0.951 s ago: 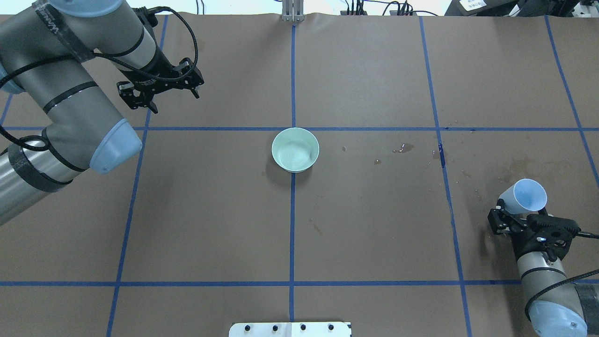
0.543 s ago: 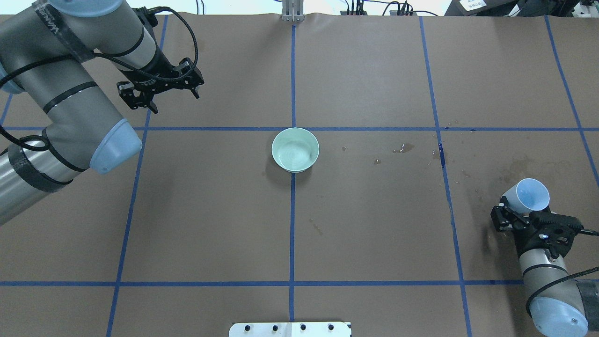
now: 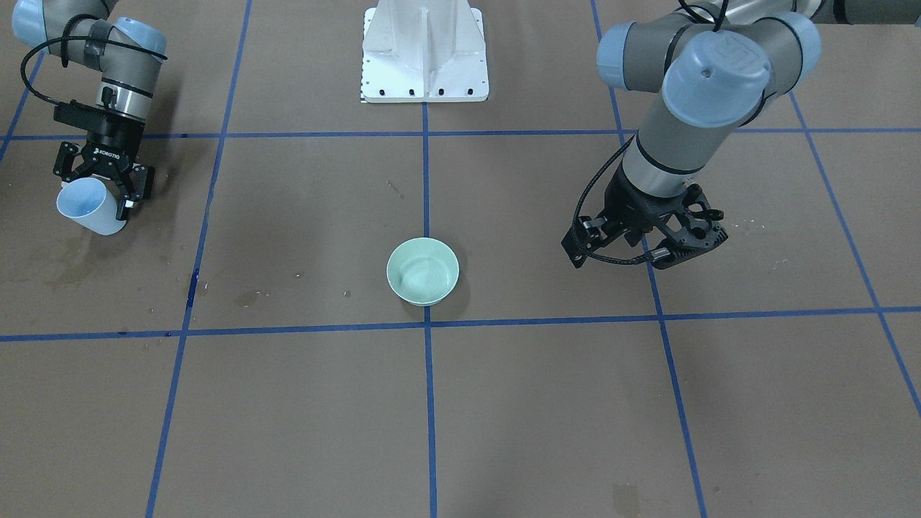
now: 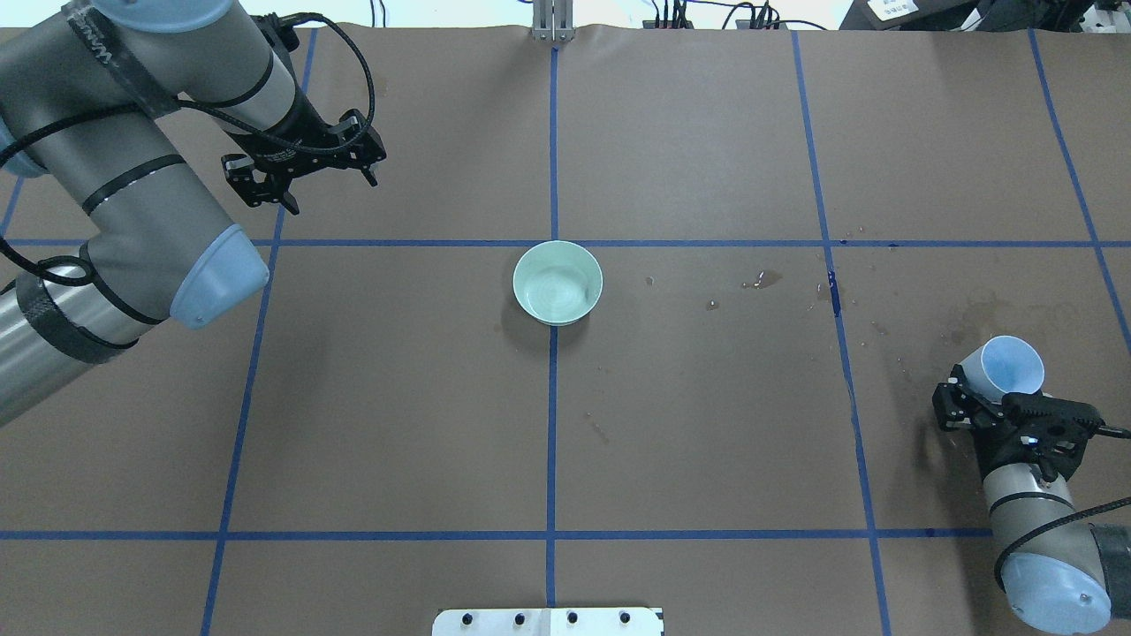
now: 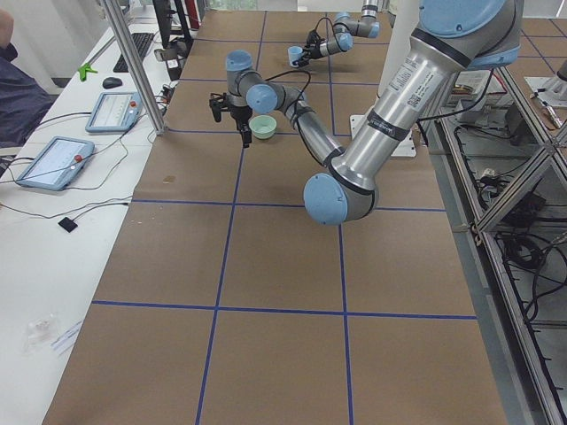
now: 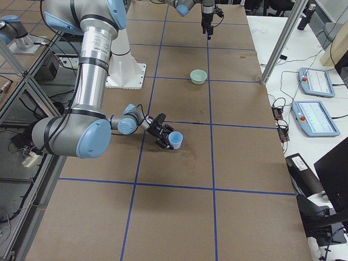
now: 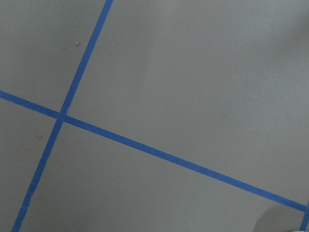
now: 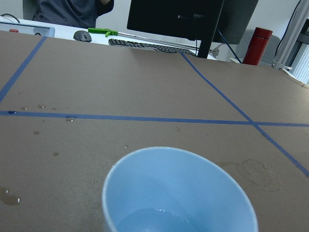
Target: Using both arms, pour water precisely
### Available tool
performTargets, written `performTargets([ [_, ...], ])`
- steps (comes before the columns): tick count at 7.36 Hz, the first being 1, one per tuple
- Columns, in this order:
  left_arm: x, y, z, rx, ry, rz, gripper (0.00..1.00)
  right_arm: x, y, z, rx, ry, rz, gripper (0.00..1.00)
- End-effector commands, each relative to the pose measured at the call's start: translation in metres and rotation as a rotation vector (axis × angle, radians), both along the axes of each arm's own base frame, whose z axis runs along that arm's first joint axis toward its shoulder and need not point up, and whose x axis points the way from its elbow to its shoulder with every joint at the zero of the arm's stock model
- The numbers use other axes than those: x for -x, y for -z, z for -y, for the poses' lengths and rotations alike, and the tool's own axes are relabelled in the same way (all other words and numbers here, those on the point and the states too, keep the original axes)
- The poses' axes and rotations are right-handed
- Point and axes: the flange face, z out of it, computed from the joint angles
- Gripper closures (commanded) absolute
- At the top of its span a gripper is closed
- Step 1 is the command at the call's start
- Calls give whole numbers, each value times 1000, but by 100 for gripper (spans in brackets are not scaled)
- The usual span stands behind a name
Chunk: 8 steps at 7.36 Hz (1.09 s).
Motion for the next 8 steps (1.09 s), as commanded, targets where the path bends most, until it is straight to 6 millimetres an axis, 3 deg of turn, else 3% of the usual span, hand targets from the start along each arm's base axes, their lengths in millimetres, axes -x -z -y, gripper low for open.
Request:
performTargets([
  [1,0,-1,0,1,0,2,0,-1,0,3,-1,-8,4,26],
  [2,0,0,0,1,-1,0,0,-1,2,6,-1,-18,10,37],
  [3,0,0,0,1,-1,0,0,4,12,15,-4,-38,35,67],
  [4,0,0,0,1,-1,0,0,-2,16,23,6,-53,39,89],
  [5,0,0,0,3,-1,2,0,-8,18,31,2,-53,10,100],
  [8,1,2,0,0,0,0,0,-39,50,55,-91,120,6,100],
])
